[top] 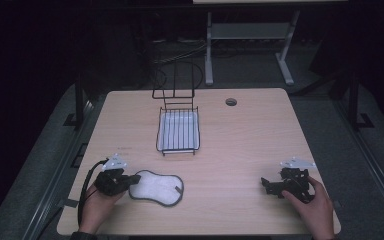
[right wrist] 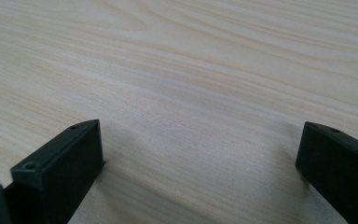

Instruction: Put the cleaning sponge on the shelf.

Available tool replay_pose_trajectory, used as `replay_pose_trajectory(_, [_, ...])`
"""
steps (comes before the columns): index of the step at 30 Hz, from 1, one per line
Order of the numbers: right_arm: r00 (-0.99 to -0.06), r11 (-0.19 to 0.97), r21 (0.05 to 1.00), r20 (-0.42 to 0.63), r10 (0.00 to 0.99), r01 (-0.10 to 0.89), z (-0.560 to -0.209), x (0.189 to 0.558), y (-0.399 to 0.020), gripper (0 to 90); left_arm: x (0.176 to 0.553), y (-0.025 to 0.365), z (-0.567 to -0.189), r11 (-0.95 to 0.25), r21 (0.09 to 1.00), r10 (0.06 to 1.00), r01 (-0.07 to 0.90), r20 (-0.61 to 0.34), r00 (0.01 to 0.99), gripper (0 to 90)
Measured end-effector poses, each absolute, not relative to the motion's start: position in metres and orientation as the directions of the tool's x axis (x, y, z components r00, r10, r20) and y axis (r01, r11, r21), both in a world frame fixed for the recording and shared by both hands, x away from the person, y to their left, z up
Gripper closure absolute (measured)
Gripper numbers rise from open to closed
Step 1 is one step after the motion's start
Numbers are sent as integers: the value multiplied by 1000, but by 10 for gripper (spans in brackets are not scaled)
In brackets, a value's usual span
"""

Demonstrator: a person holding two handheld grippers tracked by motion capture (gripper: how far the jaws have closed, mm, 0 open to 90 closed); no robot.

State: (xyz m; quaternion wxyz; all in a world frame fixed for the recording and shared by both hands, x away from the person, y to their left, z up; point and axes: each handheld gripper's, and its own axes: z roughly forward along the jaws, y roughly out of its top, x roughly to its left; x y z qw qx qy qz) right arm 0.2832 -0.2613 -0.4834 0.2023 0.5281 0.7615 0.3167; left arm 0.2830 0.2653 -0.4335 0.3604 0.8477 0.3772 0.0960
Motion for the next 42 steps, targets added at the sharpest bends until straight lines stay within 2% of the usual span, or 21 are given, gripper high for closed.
replay_pose_trajectory(7, [-360,242,696,26,932,676,-483,283,-261,2,286,223,-433,-485,703,619,519,-143,772,898])
replay_pose_trajectory(17, [-360,241,696,27,933,676,-483,283,-261,1,297,181,-446,-578,657,550,484,-124,826,899])
replay_pose_trajectory(35, [-360,241,696,27,933,676,-483,283,-261,2,335,183,-446,-555,668,619,496,-66,783,899])
replay_pose_trajectory(42, [-360,241,696,27,933,676,-483,283,-261,2,342,187,-447,-533,675,639,510,-74,766,899])
